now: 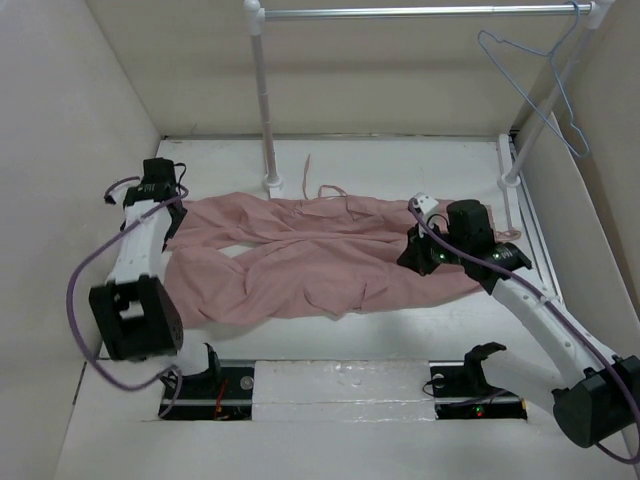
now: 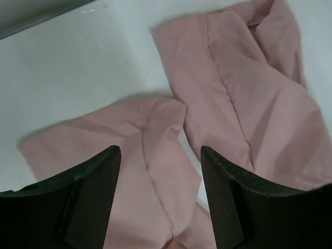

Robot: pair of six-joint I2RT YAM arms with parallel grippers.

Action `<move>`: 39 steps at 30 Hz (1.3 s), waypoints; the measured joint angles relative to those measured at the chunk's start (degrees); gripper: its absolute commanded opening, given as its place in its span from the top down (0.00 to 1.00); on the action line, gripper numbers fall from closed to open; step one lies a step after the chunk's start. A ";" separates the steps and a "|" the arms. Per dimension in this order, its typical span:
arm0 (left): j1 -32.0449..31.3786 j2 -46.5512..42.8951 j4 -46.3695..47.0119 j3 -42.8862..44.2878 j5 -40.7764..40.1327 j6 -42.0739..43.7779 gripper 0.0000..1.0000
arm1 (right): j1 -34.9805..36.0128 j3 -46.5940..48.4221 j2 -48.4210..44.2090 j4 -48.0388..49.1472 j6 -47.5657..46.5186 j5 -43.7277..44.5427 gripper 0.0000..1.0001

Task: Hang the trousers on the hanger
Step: Flatten out the trousers at the center of the board.

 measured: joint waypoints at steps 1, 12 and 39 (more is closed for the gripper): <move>0.35 3.93 1.95 0.22 0.83 1.16 0.41 | 0.66 0.00 0.24 0.02 -0.13 0.02 0.95; 10.43 24.20 12.50 6.34 8.20 6.86 0.50 | 1.88 -0.17 1.57 -1.29 -1.27 5.38 0.87; 8.35 23.50 20.48 7.21 17.42 13.29 1.00 | 2.36 -2.12 4.55 -1.42 0.02 6.03 0.88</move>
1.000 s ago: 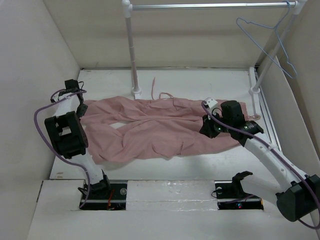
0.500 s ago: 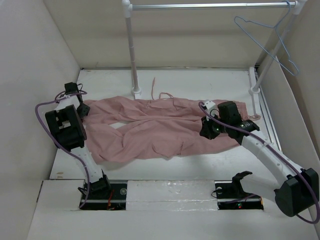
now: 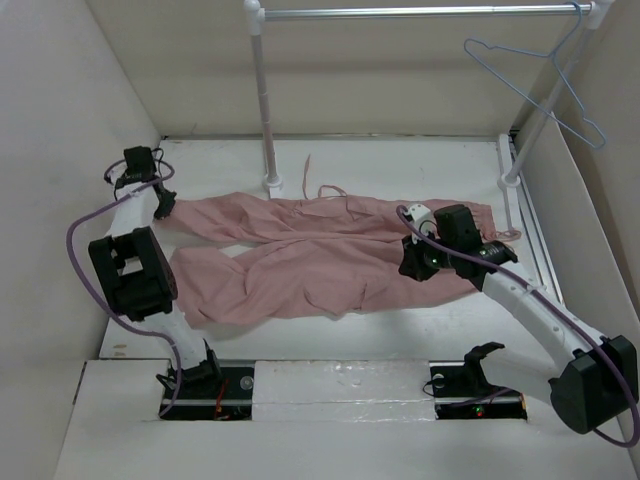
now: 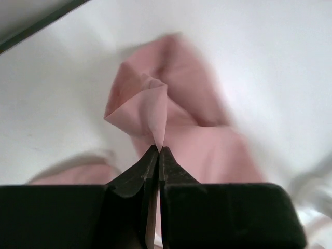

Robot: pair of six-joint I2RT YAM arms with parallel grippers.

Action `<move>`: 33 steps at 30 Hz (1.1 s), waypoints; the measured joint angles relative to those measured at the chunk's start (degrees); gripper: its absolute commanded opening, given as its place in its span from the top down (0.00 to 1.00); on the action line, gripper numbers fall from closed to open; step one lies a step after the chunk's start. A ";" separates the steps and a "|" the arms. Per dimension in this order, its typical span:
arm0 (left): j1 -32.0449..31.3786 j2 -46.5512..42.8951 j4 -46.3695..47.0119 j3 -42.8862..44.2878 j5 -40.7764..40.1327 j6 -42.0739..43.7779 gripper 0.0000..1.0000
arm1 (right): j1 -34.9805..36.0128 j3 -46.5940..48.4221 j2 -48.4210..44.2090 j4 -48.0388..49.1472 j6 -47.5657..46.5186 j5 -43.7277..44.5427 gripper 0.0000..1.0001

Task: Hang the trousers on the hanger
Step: Flatten out the trousers at the center of the board.

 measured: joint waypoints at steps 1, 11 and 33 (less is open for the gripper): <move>-0.74 -1.75 -0.63 1.36 0.42 -0.09 1.00 | 0.00 0.00 0.04 0.11 -0.02 0.00 0.88; -10.69 -8.70 -4.02 29.99 2.36 -2.23 1.00 | -1.68 2.16 1.46 -0.79 -0.55 2.03 0.89; -16.31 1.90 -5.62 44.59 7.87 -5.20 1.00 | -10.16 5.09 -0.35 -2.36 -1.81 3.56 0.86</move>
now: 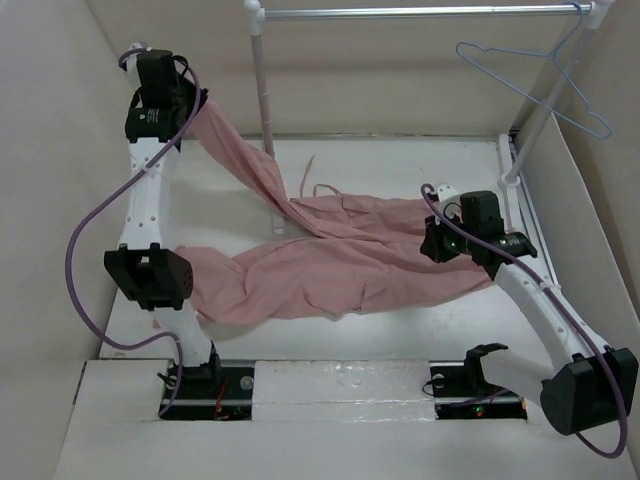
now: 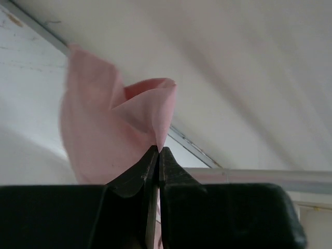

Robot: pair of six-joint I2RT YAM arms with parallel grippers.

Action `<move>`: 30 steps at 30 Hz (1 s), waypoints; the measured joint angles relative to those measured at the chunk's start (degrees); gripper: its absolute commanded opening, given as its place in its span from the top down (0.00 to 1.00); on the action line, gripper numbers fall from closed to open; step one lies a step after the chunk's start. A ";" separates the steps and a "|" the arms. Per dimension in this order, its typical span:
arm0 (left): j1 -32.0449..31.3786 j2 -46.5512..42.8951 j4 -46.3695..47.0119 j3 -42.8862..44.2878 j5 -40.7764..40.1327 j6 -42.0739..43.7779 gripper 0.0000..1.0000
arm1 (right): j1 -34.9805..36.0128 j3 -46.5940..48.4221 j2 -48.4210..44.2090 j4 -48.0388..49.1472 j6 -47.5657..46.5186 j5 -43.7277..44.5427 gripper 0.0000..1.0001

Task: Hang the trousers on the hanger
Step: Flatten out the trousers at the center of the board.

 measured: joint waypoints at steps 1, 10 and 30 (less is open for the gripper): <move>-0.20 -0.85 1.03 -0.81 0.52 0.04 1.00 | 0.00 0.02 -0.02 0.00 0.00 -0.07 0.86; 15.87 -24.81 16.50 -43.06 4.74 1.27 1.00 | -0.11 -0.22 -0.04 0.13 -0.39 -1.77 0.86; 30.60 -21.73 16.11 -64.46 6.60 3.72 0.45 | -4.35 -0.20 -0.87 -2.78 -2.12 -2.05 0.61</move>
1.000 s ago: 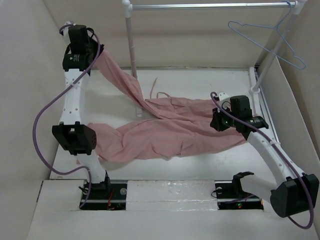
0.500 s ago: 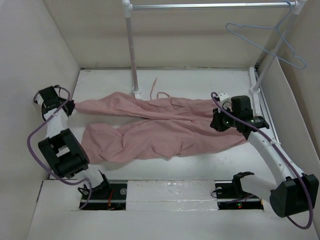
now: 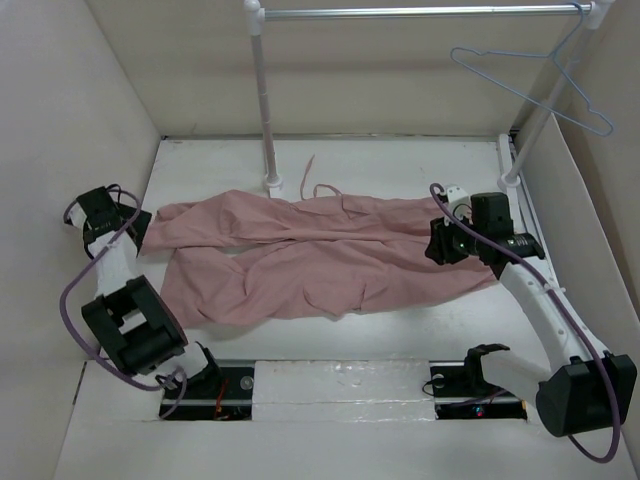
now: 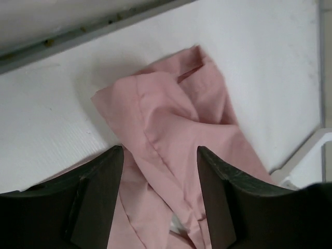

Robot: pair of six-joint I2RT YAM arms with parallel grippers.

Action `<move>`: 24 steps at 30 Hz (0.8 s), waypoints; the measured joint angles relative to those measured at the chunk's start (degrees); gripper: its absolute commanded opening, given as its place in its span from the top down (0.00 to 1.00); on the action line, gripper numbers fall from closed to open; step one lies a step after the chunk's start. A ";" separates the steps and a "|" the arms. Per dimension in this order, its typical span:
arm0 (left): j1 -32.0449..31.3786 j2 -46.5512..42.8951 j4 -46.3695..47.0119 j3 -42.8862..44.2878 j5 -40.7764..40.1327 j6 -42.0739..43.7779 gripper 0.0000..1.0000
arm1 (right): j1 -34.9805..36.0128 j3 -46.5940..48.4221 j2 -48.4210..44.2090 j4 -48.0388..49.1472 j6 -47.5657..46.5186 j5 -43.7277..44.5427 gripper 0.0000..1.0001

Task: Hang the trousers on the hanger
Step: Flatten out the trousers at the center of the board.

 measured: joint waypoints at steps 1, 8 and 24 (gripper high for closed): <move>-0.44 -2.03 -0.26 0.02 -1.38 0.00 0.45 | -0.17 0.00 0.02 0.00 -0.02 0.00 0.61; -12.66 -4.85 -0.48 6.86 -9.16 3.78 0.23 | -0.61 -0.04 0.13 0.13 -0.13 -0.44 1.00; -16.41 35.28 -7.28 34.47 -16.11 13.62 0.36 | -0.39 -1.95 1.49 0.44 0.52 -4.39 0.78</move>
